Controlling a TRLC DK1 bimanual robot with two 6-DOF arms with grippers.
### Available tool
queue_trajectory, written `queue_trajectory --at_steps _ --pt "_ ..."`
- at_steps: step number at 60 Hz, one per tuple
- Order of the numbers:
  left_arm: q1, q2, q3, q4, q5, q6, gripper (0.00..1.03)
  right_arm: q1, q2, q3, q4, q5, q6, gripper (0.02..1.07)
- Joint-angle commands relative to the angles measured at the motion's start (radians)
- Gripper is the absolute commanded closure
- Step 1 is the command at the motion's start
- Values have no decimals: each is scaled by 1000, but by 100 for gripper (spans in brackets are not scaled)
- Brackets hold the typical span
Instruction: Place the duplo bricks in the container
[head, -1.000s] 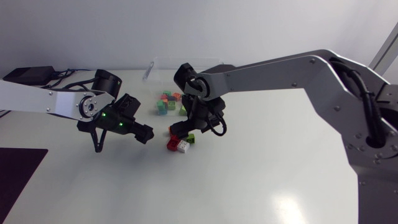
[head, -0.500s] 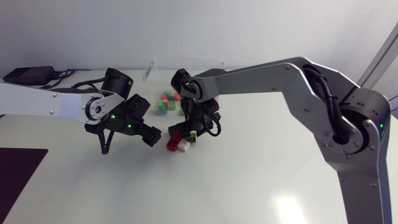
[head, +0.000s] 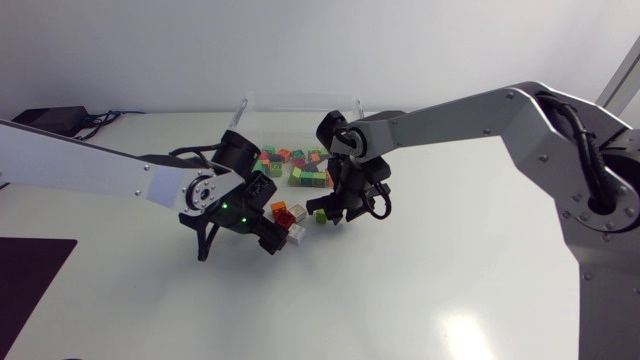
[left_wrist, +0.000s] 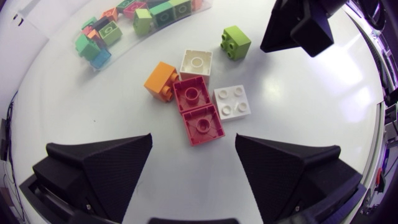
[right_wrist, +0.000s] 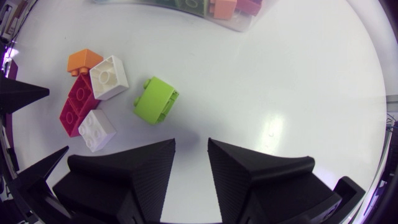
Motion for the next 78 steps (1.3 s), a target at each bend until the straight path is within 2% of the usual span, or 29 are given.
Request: queue_trajectory --at_steps 1,11,25,36,45,49,54,58,72,78 --pt "-14 43 15 37 -17 -20 11 -2 -37 -44 12 4 -6 65" --pt "-10 76 -10 165 -80 -22 12 0 -49 -56 19 6 -10 60" --pt "47 113 1 157 -130 -3 12 17 -57 -41 24 7 -17 56" --pt "27 132 18 140 -123 -6 12 32 -46 1 15 7 -17 56" --pt "23 158 53 91 -123 -5 24 41 -46 7 12 9 -14 54" --pt "21 153 56 71 -123 -9 35 40 -45 12 12 9 -12 54" --pt "15 145 56 44 -123 -16 41 37 -39 27 9 9 -9 54" --pt "18 135 56 5 -123 -16 43 34 -36 38 7 12 -9 54" --pt "33 136 63 -32 -92 -20 60 44 -10 61 6 12 6 53" --pt "32 104 47 -36 -84 -14 63 46 17 94 -13 10 19 52"
